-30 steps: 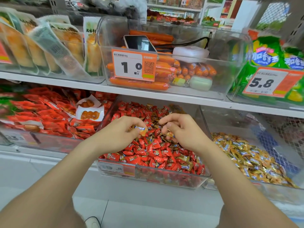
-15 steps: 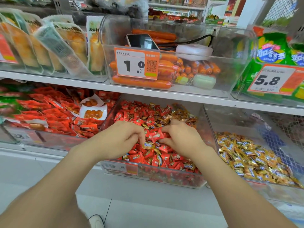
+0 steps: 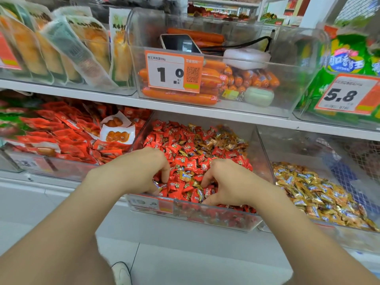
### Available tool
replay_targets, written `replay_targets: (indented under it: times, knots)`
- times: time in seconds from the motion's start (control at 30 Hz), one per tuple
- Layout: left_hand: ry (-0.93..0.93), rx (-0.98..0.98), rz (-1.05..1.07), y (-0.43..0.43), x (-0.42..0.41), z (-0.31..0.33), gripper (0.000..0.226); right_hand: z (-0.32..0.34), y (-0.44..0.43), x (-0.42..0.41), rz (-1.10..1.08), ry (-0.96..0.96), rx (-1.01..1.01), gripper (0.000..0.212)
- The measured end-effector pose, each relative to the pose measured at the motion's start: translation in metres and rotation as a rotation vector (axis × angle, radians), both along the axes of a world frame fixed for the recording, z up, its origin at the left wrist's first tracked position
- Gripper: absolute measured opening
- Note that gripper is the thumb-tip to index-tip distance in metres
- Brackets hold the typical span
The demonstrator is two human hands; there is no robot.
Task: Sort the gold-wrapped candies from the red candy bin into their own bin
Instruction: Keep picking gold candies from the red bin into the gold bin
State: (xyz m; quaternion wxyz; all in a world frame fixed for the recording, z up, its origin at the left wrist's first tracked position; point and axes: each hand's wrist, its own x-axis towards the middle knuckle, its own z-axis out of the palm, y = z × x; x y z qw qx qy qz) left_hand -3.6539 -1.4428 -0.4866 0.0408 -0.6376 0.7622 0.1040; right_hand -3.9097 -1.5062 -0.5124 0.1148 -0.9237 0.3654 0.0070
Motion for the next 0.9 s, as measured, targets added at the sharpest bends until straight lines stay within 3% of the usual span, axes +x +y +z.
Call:
replay_targets:
  times: [0.23,0.43,0.53,0.6,0.73,0.8,0.9]
  knots:
    - [0.006,-0.022,0.047,0.004,0.003,0.001,0.023,0.000,0.003,0.003,-0.009,-0.094,0.046,0.022]
    - [0.283,-0.174,-0.023,0.010,-0.008,0.005,0.023,0.014,0.003,-0.009,-0.149,-0.260,0.135,0.018]
    - [0.371,-0.160,-0.054,0.004,-0.025,0.006,0.009,0.019,0.002,-0.012,-0.253,-0.290,0.077,0.031]
    - [0.324,-0.149,-0.095,-0.004,-0.037,0.005,0.021,0.018,0.001,-0.014,-0.294,-0.315,0.062,0.036]
    - [0.192,-0.209,-0.133,-0.019,-0.051,-0.003,0.013,0.019,0.003,-0.015,-0.241,-0.391,0.160,0.029]
    - [0.126,-0.186,-0.134,-0.024,-0.050,-0.006,0.025,0.018,0.005,-0.011,-0.203,-0.404,0.184,0.038]
    - [0.028,-0.156,-0.148,-0.025,-0.048,-0.007,0.018,0.014,0.009,-0.002,-0.167,-0.320,0.146,0.038]
